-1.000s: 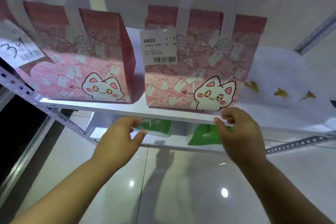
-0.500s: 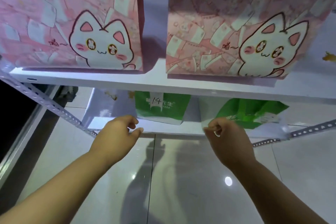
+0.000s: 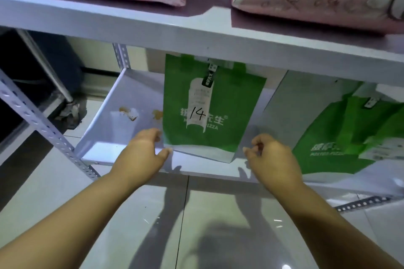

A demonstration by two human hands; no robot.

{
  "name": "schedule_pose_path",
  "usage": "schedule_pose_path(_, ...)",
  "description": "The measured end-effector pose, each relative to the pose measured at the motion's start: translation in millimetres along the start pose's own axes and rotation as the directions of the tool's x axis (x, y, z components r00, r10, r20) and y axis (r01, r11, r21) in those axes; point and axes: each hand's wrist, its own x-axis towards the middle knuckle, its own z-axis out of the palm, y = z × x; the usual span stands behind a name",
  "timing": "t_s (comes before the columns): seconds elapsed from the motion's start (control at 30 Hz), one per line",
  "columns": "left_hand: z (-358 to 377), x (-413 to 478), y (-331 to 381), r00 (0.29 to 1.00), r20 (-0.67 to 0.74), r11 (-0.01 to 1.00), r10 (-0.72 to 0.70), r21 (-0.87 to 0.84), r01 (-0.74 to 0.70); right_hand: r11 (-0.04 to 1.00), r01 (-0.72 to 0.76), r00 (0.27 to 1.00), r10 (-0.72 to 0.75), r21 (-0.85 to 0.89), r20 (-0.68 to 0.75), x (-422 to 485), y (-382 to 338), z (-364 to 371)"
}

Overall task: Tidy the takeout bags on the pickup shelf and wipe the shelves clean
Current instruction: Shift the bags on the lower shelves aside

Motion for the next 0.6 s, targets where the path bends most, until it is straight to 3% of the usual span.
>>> schedule_pose_path(0.27, 19.0, 43.1, -2.3, 0.995, -0.021, 0.995, -0.095, -0.02, 0.095, 0.998, 0.002, 1.0, -0.001, 0.057, -0.014, 17.1, 4.0, 28.8)
schedule_pose_path(0.43, 29.1, 40.3, 3.9, 0.999, 0.016, 0.992, -0.042, -0.121, 0.044, 0.984, 0.004, 0.999, -0.013, 0.176, 0.049, 14.6, 3.3, 32.8)
schedule_pose_path(0.6, 32.6, 26.7, 11.1, 1.0, 0.02, 0.979, 0.002, -0.206, 0.003, 0.981, 0.008, 1.0, -0.008, 0.192, 0.0, 11.1, 11.2, 22.7)
